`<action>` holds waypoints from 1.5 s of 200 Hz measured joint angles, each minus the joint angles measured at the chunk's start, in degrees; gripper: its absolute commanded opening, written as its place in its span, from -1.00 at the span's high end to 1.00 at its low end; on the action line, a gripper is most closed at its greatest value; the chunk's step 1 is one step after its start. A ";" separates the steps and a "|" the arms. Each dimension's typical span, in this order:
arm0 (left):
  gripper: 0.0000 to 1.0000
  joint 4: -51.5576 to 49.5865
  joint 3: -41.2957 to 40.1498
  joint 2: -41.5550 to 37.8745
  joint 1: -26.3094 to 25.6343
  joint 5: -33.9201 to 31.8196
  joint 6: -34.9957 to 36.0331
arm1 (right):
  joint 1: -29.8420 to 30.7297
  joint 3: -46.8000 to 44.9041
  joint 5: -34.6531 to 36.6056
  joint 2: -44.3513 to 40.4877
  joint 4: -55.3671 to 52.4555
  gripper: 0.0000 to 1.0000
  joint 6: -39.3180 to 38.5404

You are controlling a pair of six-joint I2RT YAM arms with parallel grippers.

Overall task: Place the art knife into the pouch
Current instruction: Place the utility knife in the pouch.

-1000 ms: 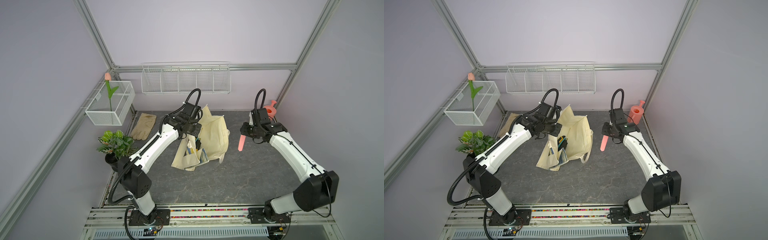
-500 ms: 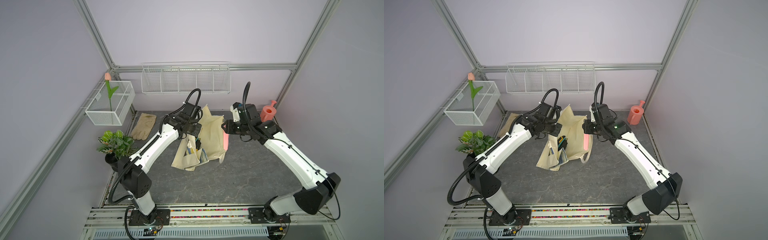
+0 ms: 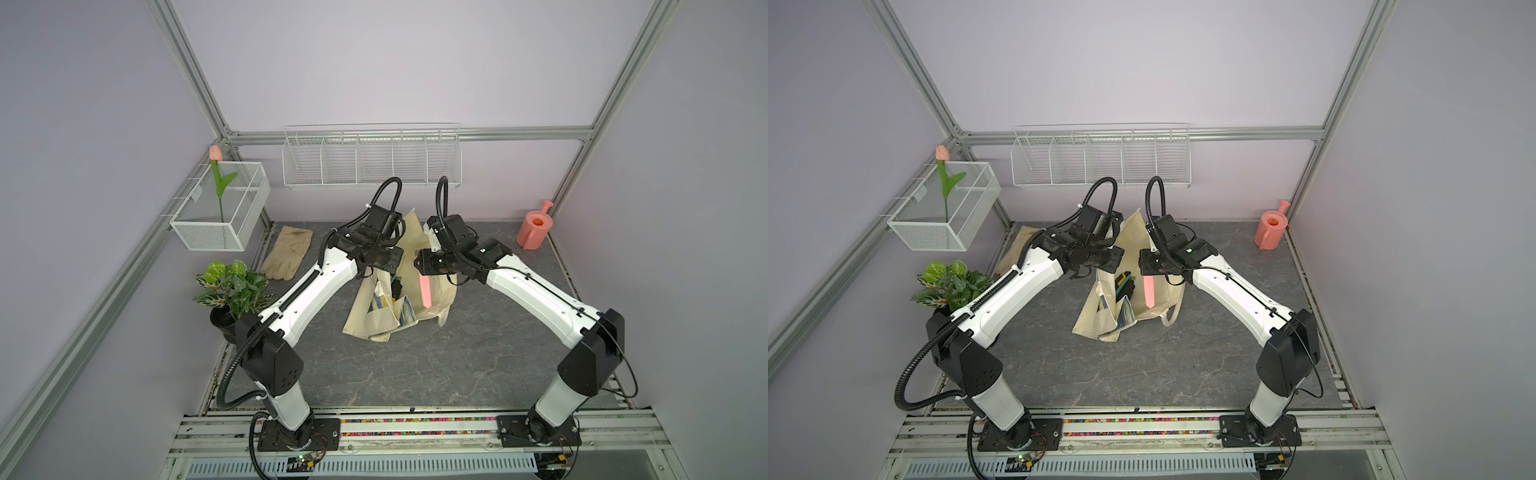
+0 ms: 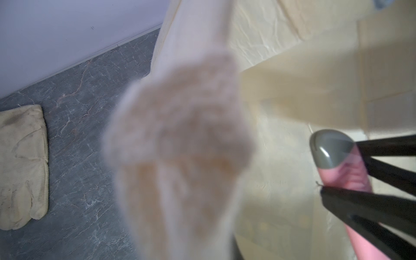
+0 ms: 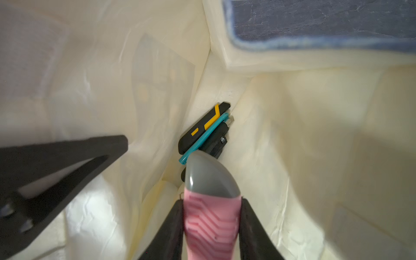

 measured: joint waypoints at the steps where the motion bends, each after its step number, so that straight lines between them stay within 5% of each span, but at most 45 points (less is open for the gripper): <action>1: 1.00 0.00 0.00 0.00 0.00 0.00 0.00 | 0.02 0.11 0.02 0.20 0.09 0.43 0.00; 119: 1.00 -1.84 0.00 0.13 0.55 -1.57 0.00 | 3.65 4.11 -0.44 15.98 6.23 0.44 3.26; 270: 1.00 -2.86 0.00 0.15 0.55 -1.53 0.35 | 5.07 -2.16 -6.67 14.69 12.98 0.43 6.45; 300: 1.00 -2.43 0.00 0.15 0.48 -1.20 0.42 | 4.17 -6.95 -10.38 14.64 17.40 0.20 9.18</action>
